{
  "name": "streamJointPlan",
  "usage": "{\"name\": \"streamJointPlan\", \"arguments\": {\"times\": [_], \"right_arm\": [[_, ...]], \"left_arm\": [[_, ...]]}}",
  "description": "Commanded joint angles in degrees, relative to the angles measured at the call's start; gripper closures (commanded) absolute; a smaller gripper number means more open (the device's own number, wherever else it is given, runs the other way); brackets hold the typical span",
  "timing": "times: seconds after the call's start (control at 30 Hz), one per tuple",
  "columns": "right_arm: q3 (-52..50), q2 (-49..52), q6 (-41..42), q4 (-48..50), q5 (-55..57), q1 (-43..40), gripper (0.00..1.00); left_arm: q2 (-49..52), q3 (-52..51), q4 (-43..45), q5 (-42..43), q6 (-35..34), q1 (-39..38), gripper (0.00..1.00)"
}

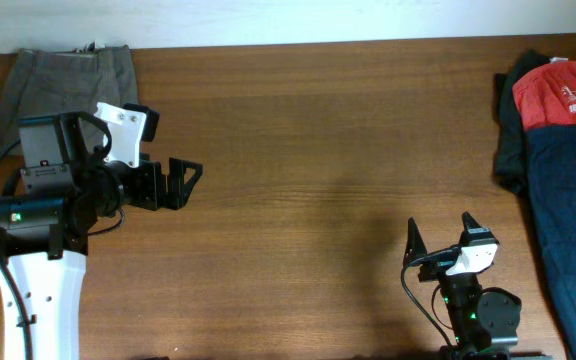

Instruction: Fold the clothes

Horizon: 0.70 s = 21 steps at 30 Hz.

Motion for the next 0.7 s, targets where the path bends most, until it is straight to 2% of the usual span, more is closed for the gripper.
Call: {"name": "streamJointPlan", "arguments": {"times": [0.0,0.27,0.4,0.47,0.67], "right_arm": [[-0.26,-0.63,0.48,-0.48,0.87,0.31,0.01],[-0.26,-0.63,0.46,-0.48,0.87,0.31,0.01],[-0.26,-0.63,0.48,-0.48,0.87,0.31,0.01],[-0.26,-0.63,0.46,-0.48,0.87,0.31,0.01],[-0.26,-0.63,0.46,-0.48,0.87,0.31,0.01]], "left_arm": [[0.09,-0.17,0.13,0.76,1.14,-0.22,0.01],[0.09,-0.17,0.13,0.76,1.14,-0.22,0.01],[0.09,-0.17,-0.11,-3.65,1.11,-0.22,0.01],[-0.17,-0.17,-1.4,-2.91,-2.14,-0.22,0.01],[-7.02,-6.62,1.33,-6.38,-2.12,-1.36,0.01]]}}
